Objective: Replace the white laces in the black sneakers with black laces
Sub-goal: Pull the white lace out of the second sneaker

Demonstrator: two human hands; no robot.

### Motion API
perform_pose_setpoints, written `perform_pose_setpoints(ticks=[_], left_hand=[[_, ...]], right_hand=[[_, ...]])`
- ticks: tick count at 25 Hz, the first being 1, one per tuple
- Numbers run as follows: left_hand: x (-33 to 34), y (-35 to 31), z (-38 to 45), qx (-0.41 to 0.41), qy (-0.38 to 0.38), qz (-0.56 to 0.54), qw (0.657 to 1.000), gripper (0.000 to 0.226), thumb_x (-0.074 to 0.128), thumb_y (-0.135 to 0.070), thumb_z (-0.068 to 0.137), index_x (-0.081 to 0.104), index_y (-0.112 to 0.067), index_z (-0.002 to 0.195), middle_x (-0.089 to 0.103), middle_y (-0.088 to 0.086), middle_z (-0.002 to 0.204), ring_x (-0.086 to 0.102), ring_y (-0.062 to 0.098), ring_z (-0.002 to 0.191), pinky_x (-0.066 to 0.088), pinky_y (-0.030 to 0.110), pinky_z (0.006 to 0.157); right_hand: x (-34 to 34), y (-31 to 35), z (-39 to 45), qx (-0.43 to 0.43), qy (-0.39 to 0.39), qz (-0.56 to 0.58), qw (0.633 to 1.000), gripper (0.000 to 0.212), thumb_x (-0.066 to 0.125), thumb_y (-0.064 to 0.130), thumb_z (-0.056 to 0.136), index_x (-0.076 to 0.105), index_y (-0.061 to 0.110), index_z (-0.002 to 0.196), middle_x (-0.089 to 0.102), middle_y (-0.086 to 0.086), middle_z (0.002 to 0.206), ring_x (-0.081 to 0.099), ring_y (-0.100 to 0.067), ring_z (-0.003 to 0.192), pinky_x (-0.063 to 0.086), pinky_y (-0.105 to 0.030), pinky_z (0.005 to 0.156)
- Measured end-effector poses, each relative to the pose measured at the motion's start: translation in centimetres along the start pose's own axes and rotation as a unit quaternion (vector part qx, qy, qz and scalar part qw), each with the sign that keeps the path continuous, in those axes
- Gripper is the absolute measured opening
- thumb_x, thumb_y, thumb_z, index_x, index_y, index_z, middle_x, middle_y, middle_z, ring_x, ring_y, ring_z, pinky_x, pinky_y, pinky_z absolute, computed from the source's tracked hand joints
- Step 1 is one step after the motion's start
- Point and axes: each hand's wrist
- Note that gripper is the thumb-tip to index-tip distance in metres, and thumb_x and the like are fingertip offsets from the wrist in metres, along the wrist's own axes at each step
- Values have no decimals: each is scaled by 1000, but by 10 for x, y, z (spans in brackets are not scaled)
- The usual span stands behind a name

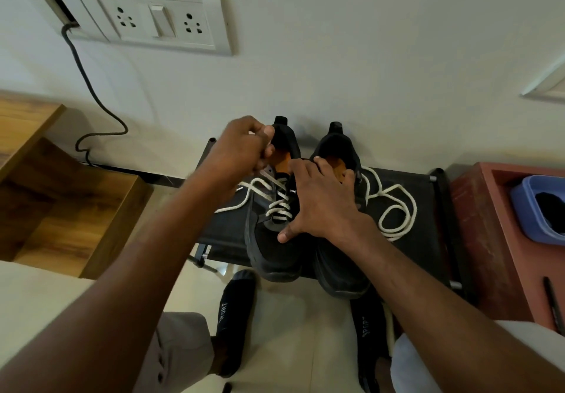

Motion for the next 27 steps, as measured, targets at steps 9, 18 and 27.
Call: perform_pose_setpoints(ticks=[9,18,27], left_hand=[[18,30,5,39,65,424,902,12,83,-26,82,72,-29,78,66,-5,79,63,16,75,35,23,54],[0,24,8,-76,-43,160,983,18,77,-7,89,71,-11,73,75,13,76,73,23,68,64,38,71],[-29,24,2,-101,1,576,811,37,73,-54,88,61,-20,97,65,1,97,57,26,97,25,58,109]], right_hand=[[0,1,1,3,-3,-3,1000,129,92,70,51,20,34,152,37,3,161,12,-27,159,14,-70,118],[-3,-3,1,11,1,-16,1000,128,92,68,53,21,26,151,38,1,162,13,-26,159,15,-66,119],[-8,15,10,-7,-99,43,994,46,69,52,93,62,27,131,35,1,160,30,-21,150,11,-62,120]])
Point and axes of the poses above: each hand's wrist, its own z-axis towards the middle knuckle, its own x-axis out of the palm, y = z × x
